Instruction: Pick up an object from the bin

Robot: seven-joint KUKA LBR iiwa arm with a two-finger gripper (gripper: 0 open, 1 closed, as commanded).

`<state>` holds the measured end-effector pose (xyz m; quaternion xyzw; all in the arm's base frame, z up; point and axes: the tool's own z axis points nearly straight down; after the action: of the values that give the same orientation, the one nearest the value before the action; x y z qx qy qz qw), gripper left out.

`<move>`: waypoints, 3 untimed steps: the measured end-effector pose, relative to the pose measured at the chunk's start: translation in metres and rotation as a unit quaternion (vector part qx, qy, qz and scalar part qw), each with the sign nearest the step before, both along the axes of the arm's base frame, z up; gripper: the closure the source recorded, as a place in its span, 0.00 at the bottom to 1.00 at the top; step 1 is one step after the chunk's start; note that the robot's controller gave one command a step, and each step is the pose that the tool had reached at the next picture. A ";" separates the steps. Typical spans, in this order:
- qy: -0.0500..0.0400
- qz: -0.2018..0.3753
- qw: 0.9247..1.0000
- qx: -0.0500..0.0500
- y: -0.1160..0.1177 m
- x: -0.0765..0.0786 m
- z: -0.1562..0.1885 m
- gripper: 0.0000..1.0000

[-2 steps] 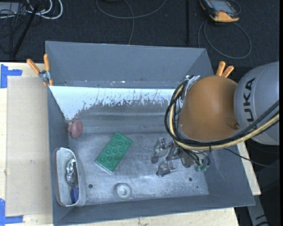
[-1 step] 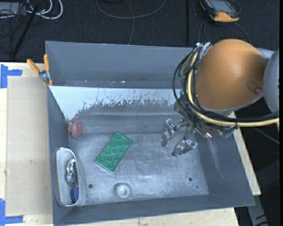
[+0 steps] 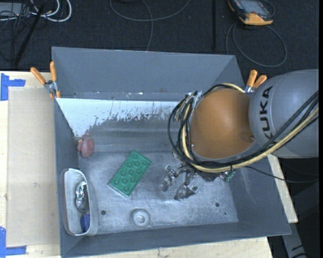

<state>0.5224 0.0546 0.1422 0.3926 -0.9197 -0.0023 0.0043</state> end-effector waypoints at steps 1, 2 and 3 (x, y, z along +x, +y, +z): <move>-0.007 0.011 1.000 0.000 0.006 0.005 0.045 1.00; -0.007 0.007 1.000 0.000 0.006 0.012 0.076 1.00; -0.001 -0.080 0.997 -0.001 -0.011 0.045 -0.040 1.00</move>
Offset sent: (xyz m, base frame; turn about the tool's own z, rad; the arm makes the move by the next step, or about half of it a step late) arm 0.0037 0.0045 0.0429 -0.0230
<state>0.5672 0.0437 0.1025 0.3174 -0.9483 -0.0013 0.0034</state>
